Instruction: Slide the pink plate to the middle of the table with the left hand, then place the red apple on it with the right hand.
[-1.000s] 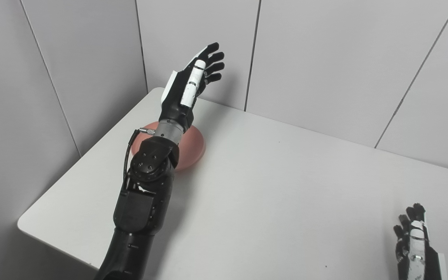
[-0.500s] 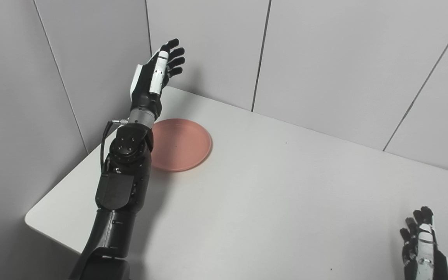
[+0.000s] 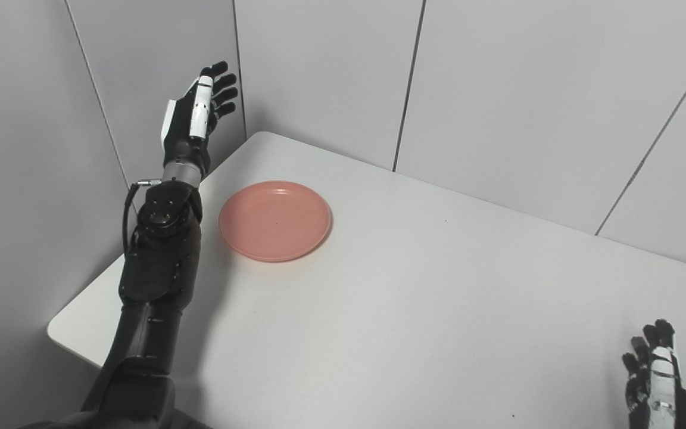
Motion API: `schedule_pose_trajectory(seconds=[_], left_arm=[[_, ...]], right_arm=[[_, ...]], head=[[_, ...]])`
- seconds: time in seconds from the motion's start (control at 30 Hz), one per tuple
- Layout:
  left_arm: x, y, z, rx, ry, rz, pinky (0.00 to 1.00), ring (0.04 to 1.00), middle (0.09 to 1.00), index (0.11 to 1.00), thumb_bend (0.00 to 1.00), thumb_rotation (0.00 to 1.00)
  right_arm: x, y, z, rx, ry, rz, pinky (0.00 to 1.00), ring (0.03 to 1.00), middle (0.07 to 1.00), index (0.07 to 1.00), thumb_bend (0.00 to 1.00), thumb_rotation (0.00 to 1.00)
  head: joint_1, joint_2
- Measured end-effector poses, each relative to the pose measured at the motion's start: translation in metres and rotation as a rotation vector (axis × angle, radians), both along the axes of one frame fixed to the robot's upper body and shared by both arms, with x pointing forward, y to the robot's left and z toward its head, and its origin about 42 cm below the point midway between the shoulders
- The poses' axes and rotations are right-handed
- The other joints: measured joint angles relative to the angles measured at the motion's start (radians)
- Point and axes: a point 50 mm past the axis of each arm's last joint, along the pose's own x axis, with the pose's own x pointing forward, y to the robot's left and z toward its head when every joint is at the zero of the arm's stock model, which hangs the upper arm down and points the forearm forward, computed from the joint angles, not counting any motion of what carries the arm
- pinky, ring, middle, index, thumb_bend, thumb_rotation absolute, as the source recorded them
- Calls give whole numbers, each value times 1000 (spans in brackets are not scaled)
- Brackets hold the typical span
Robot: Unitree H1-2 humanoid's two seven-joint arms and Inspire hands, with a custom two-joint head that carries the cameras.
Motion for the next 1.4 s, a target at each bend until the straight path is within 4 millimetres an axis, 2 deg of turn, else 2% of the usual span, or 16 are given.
schedule_pose_trajectory(seconds=[0.37,0.57,1.13,1.4], left_arm=[[-5,32,-8,-31,28,47,797,813,816,792,365,1000],[-9,41,-23,-69,61,63,805,806,810,792,328,1000],[-19,48,-56,-116,149,84,812,809,812,800,310,1000],[-19,44,-62,-125,146,51,848,842,839,821,338,1000]], right_arm=[[0,-2,3,-9,15,2,1000,1000,1000,1000,9,1000],[-1,-1,6,-11,14,4,1000,1000,1000,1000,3,1000],[-2,-1,11,-16,9,3,1000,1000,1000,1000,10,1000],[-2,-1,13,-25,6,2,1000,1000,1000,1000,0,1000]], head=[[9,2],[11,5],[12,11],[12,14]])
